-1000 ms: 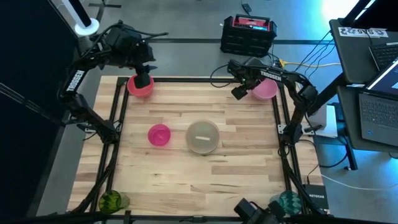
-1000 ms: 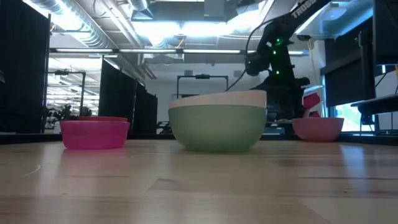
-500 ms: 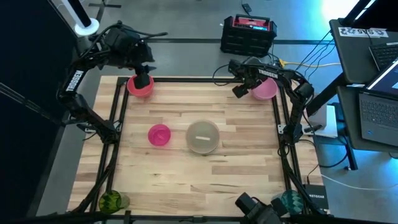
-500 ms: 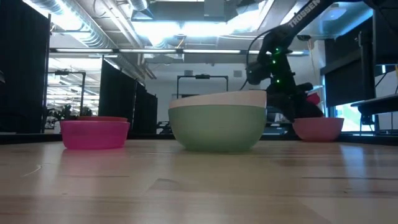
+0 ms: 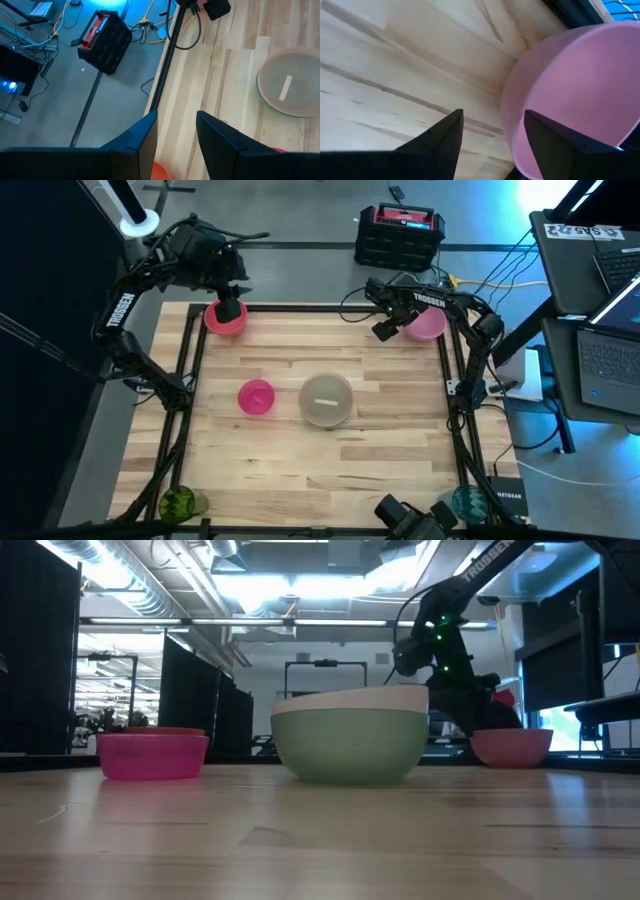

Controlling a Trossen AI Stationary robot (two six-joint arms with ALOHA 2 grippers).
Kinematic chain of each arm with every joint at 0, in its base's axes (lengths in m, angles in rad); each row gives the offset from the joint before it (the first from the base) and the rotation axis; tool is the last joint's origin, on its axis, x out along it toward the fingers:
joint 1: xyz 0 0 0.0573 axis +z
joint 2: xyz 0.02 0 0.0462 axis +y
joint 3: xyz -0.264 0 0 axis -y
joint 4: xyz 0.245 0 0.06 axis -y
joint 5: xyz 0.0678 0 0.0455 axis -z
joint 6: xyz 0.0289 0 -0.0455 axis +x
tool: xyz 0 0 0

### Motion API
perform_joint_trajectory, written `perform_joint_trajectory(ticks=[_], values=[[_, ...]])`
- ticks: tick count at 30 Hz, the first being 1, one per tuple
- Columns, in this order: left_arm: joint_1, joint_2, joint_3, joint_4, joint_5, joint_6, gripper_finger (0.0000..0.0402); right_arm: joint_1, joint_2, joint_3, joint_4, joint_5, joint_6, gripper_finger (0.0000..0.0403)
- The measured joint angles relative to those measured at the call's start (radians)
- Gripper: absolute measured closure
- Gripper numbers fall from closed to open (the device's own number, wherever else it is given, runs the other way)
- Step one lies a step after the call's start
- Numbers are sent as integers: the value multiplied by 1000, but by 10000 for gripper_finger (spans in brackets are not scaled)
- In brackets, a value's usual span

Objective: Nest bowls inside each other
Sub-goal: Stack the pink bowl on top of the light orange bowl

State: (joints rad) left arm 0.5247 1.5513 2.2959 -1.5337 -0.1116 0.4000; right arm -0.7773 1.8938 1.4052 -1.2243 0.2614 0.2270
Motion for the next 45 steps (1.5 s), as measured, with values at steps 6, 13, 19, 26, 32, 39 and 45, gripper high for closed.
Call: perform_joint_trajectory(ticks=[6,13,19,26,32,39,45], values=[[0,0,0,0,0,5,280,-2,0,0,0,1,-19,206],[0,0,0,0,0,4,280,-2,0,0,0,-6,-23,250],[0,0,0,0,0,3,280,-2,0,0,-1,-19,-31,299],[0,0,0,0,0,1,280,-2,0,0,-1,-35,-40,357],[0,0,0,1,0,1,280,-2,0,0,3,-36,-27,356],[0,0,0,1,0,1,280,-2,0,4,42,-33,12,326],[0,0,0,1,0,1,280,-11,29,27,47,-59,39,302]])
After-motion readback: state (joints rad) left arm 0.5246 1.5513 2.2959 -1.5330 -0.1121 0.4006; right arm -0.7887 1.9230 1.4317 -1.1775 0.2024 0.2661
